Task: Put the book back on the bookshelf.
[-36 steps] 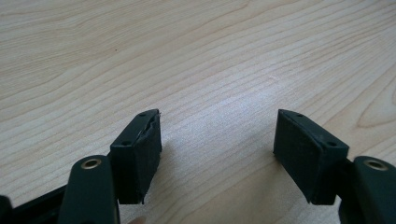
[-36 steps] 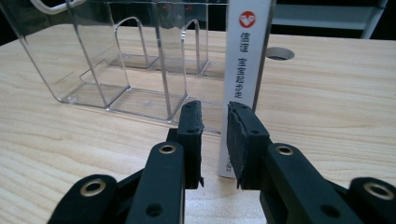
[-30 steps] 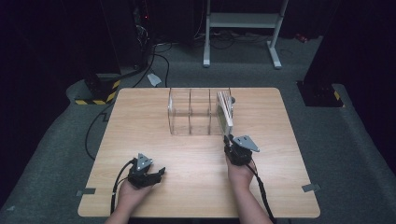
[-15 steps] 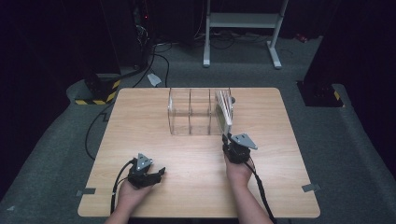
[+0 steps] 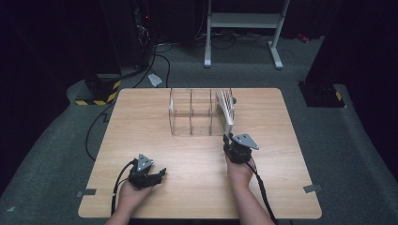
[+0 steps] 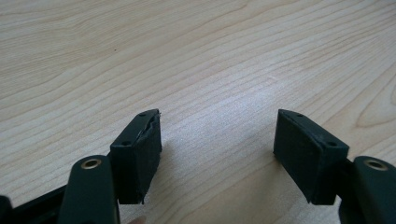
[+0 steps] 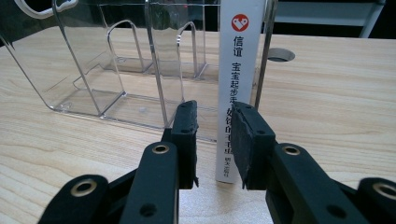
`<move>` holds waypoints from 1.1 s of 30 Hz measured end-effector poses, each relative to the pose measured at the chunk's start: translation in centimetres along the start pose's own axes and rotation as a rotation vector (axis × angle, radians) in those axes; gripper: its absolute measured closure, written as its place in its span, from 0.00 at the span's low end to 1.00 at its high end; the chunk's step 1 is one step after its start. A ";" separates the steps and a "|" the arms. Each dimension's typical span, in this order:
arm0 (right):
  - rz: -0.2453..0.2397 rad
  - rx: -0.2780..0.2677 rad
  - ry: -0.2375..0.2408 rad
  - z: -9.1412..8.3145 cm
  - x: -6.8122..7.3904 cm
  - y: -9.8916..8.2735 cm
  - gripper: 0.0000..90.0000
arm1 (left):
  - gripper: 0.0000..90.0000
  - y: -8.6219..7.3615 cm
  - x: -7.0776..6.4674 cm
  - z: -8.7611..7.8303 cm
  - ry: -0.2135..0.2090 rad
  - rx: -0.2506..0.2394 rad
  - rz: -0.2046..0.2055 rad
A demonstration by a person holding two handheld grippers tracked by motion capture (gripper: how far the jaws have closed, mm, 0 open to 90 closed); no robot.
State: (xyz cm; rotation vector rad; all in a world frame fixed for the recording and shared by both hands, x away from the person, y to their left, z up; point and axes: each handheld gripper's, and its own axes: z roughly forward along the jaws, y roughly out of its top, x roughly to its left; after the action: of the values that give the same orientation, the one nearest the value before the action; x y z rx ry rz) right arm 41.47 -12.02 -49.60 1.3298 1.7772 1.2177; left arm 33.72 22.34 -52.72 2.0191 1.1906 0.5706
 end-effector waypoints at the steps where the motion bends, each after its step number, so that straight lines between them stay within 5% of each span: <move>1: -0.001 -0.001 0.000 0.0 0.0 0.0 0.79 | 0.36 0.0 0.0 0.0 0.000 0.000 0.000; 33: 0.006 -0.001 0.025 -0.9 -0.4 0.7 0.71 | 0.36 0.0 0.0 0.0 0.003 0.001 0.005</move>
State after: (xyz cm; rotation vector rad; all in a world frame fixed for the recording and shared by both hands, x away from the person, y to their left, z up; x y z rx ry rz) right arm 41.13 -12.63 -48.61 1.3262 1.7912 1.2437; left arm 33.73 22.32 -52.74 2.0232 1.1877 0.5757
